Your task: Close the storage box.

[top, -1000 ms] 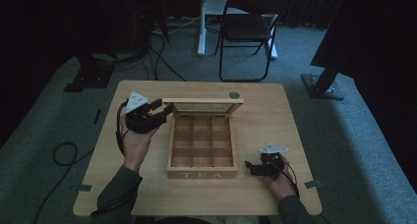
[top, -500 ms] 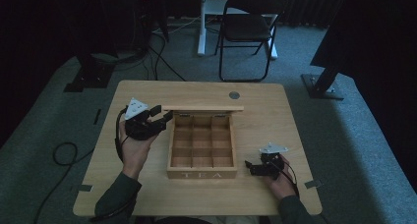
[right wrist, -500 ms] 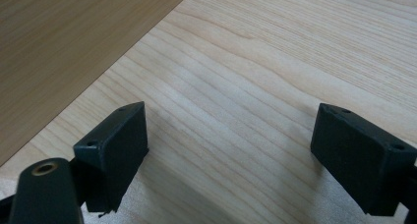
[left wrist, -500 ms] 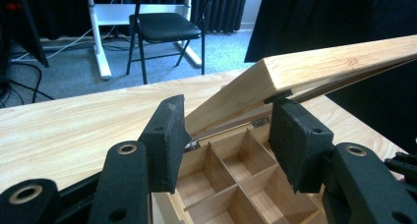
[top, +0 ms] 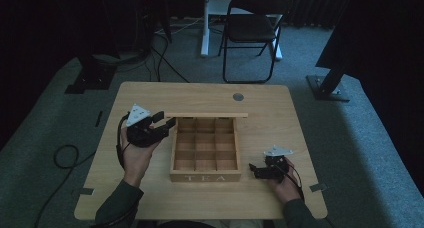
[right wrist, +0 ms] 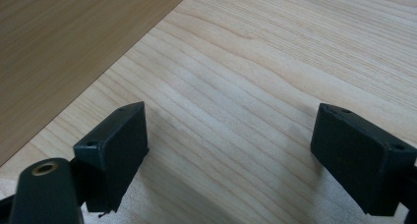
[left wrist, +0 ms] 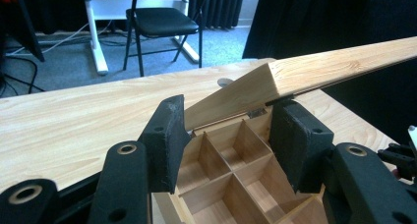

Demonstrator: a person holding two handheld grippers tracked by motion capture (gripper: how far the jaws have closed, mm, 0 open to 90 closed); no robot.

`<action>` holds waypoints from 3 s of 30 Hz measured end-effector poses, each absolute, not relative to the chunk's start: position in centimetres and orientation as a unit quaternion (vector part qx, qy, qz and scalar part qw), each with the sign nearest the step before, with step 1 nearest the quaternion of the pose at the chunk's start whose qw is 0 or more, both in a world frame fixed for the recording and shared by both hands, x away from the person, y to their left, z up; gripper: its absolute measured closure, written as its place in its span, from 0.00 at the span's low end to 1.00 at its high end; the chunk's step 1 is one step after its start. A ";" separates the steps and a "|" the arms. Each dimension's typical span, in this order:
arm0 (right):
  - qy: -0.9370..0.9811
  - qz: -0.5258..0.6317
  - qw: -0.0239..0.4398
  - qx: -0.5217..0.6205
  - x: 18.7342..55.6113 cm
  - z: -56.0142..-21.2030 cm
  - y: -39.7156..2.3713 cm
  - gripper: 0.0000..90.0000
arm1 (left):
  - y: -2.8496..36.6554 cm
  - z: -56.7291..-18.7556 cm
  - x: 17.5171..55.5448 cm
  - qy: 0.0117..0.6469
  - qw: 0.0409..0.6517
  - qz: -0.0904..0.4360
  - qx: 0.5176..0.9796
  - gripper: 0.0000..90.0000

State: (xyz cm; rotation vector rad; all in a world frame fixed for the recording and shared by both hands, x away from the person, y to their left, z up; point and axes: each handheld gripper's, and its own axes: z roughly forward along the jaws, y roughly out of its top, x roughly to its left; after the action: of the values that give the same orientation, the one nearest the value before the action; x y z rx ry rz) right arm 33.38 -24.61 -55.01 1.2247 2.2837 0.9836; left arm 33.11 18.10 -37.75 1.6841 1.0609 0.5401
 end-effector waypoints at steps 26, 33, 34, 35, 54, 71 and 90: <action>0.810 0.349 0.185 0.433 33.4 -55.0 -24.6 0.15 | 18.0 -39.0 31.7 0.448 0.508 0.219 0.702 0.52; 0.810 0.349 0.186 0.433 33.4 -55.0 -24.6 0.15 | 18.0 -39.4 31.4 0.453 0.511 0.212 0.699 0.52; 0.810 0.349 0.185 0.433 33.4 -55.0 -24.6 0.15 | 18.0 -39.5 31.4 0.453 0.511 0.212 0.699 0.52; 0.810 0.349 0.185 0.433 33.4 -55.0 -24.6 0.15 | 18.0 -39.5 31.3 0.454 0.511 0.211 0.699 0.52; 0.810 0.349 0.184 0.433 33.4 -55.0 -24.6 0.15 | 17.9 -40.1 30.5 0.460 0.514 0.203 0.695 0.52; 0.810 0.349 0.185 0.433 33.4 -55.0 -24.6 0.15 | 17.8 -40.8 29.7 0.463 0.506 0.202 0.699 0.51; 0.810 0.349 0.185 0.435 33.4 -55.0 -24.6 0.15 | 18.0 -42.2 28.6 0.466 0.502 0.193 0.703 0.49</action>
State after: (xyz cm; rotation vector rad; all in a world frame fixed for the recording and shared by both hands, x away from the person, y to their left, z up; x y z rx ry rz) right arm 33.37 -24.60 -55.03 1.2249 2.2819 0.9837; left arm 28.65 17.98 -42.18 1.6975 1.1246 0.4655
